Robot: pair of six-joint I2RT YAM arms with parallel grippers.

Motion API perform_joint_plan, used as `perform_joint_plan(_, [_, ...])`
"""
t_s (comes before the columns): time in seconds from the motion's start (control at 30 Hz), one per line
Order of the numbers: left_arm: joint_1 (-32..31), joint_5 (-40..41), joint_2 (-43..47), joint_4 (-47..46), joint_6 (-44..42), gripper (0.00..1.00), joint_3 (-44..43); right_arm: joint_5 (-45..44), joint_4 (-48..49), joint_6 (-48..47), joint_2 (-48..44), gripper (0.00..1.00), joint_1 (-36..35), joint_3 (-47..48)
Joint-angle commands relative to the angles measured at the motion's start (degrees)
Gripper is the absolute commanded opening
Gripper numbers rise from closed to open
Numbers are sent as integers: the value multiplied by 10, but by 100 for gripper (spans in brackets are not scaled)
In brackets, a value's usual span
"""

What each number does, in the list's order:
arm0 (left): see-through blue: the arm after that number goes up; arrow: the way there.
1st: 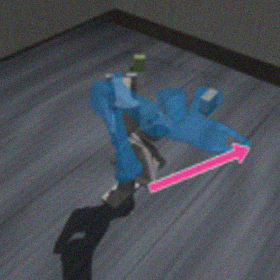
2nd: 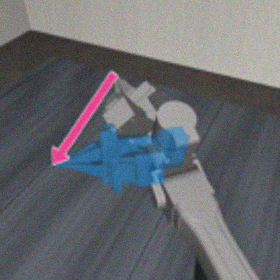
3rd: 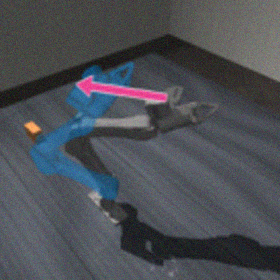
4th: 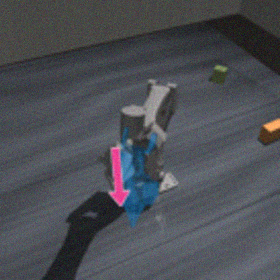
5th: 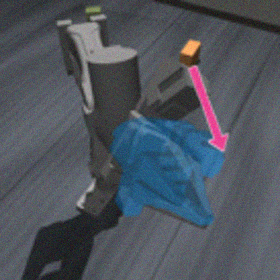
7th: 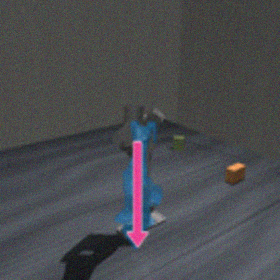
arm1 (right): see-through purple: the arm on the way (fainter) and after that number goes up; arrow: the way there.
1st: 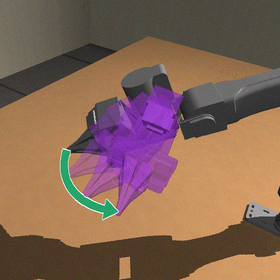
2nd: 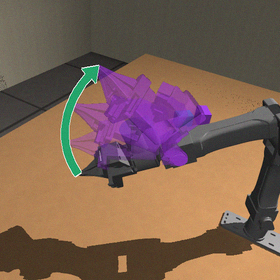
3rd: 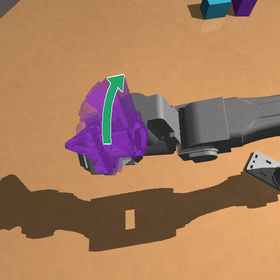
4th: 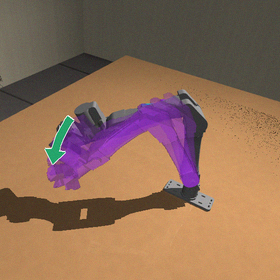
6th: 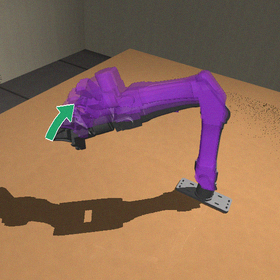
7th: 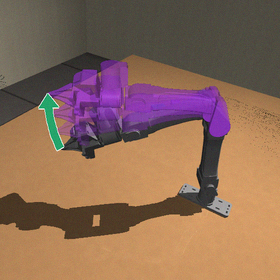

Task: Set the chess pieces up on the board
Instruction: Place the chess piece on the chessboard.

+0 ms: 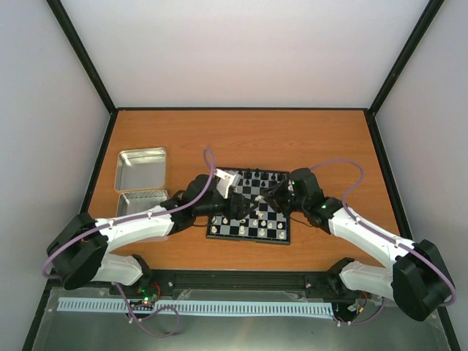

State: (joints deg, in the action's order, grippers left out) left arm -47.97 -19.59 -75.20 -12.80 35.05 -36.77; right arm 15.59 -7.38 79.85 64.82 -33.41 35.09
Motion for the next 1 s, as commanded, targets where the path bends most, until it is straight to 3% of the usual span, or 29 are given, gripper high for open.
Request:
perform_joint_plan(0.0, [-19, 29, -19, -59, -12, 74, -8, 50, 15, 45, -7, 21, 4, -24])
perform_joint_plan(0.17, [-29, 83, -40, -54, 20, 55, -15, 55, 21, 67, -3, 23, 4, -25])
perform_joint_plan(0.37, [-60, 134, -59, -76, 60, 44, -8, 66, 39, 84, 8, 23, 4, -32])
perform_joint_plan(0.5, [-61, 149, -62, -75, 53, 21, -9, 68, 36, 83, 11, 23, 4, -35])
perform_joint_plan(0.7, [-62, 163, -55, -70, 44, 9, -5, 77, 34, 73, 25, 23, 4, -33])
perform_joint_plan(0.83, [-61, 166, -47, -32, 32, 4, -18, 62, 8, 34, 33, 36, 4, -16])
perform_joint_plan(0.97, [-62, 181, -20, 76, 9, 4, -37, 26, -32, -32, 36, 53, 4, 15])
